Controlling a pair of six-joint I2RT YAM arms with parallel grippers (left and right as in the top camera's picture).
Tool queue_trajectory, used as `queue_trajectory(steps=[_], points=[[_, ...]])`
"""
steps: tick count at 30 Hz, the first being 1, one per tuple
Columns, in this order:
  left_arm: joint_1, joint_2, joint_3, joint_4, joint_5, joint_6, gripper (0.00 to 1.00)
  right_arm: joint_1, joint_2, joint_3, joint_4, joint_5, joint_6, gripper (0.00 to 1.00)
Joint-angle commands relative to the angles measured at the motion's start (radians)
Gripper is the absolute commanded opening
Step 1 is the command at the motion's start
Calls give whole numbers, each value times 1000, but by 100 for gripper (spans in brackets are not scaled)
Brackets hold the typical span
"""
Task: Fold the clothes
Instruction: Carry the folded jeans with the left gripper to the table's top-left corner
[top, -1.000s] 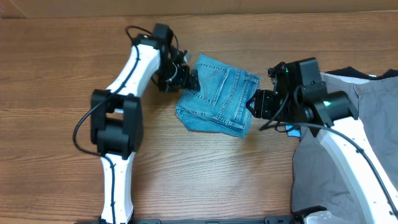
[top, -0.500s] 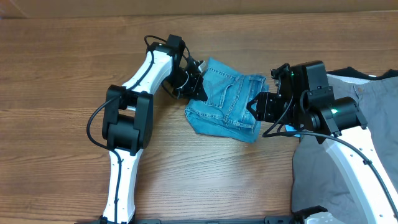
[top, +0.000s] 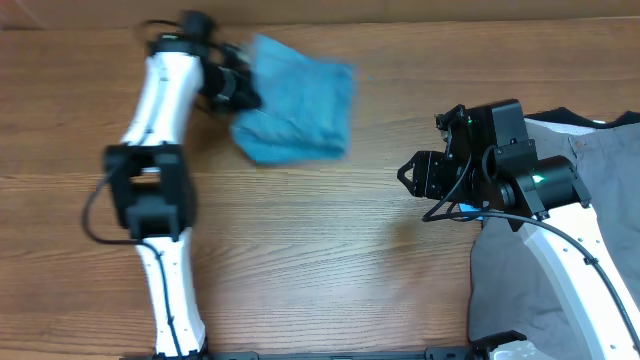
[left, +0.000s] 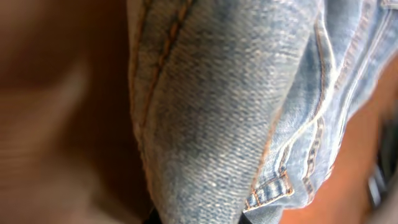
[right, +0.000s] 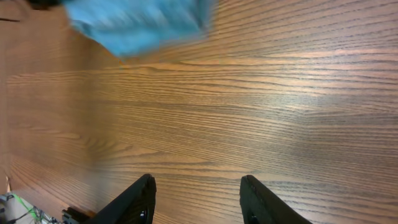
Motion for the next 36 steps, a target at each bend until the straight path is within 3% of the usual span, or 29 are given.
queue_trajectory(steps=[1, 4, 7, 8, 9, 10, 13, 19, 26, 32, 36], points=[[201, -44, 31, 62, -99, -156, 4, -2, -16, 26, 2, -5, 1, 47], [319, -16, 31, 94, -103, -273, 5, -2, -16, 26, -2, -5, 1, 47], [407, 1, 26, 63, -99, -377, 15, -2, -16, 26, -17, -5, 1, 45], [429, 3, 26, 47, -97, -393, 26, -2, -16, 26, -21, -5, 1, 45], [450, 3, 26, 25, -97, -402, 45, -2, -16, 26, -22, -5, 0, 45], [465, 2, 26, 4, -96, -395, 51, -2, -16, 26, -22, -5, 0, 45], [487, 0, 26, -62, -99, -341, 100, -2, -16, 26, -20, 4, -7, 45], [489, -6, 27, -192, -154, -263, 100, -2, -16, 26, -24, 14, -7, 45], [491, -50, 27, -312, -328, -206, 100, -2, -16, 26, -35, 14, -7, 46], [475, -158, 27, -315, -444, -167, 100, -2, -16, 26, -35, 14, -6, 46], [453, -174, 26, -235, -478, -132, 100, -2, -16, 26, -35, 14, -6, 46]])
